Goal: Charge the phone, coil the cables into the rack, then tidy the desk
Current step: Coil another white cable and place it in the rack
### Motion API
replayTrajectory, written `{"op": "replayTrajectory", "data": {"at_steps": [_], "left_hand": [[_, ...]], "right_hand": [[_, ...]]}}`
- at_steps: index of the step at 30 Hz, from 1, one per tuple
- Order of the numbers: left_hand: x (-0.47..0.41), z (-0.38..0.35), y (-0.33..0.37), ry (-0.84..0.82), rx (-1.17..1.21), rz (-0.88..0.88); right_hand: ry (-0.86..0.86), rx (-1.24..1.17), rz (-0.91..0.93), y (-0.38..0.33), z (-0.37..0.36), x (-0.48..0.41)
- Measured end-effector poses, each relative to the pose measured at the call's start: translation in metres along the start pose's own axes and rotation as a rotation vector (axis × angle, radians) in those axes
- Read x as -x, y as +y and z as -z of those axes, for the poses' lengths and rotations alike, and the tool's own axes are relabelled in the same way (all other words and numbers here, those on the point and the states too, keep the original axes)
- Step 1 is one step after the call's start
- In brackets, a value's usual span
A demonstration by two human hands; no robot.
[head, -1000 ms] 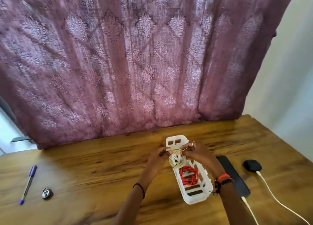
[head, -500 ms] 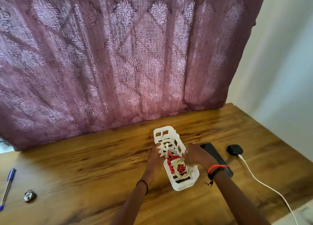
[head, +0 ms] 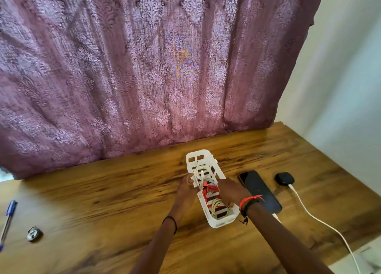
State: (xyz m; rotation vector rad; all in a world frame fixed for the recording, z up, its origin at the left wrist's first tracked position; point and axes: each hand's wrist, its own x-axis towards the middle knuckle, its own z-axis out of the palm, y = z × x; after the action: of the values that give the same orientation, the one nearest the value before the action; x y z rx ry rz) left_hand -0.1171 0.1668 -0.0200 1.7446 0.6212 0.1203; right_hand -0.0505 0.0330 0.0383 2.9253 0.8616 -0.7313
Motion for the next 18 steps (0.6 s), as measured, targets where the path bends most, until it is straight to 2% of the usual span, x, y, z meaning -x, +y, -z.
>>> {"op": "replayTrajectory", "data": {"at_steps": [14, 18], "left_hand": [[-0.005, 0.001, -0.005, -0.018, 0.010, 0.019], [-0.006, -0.002, -0.010, -0.025, 0.072, 0.029]], "right_hand": [[0.029, 0.035, 0.022, 0.000, -0.002, 0.003], [0.035, -0.111, 0.009, 0.005, 0.007, 0.001]]}}
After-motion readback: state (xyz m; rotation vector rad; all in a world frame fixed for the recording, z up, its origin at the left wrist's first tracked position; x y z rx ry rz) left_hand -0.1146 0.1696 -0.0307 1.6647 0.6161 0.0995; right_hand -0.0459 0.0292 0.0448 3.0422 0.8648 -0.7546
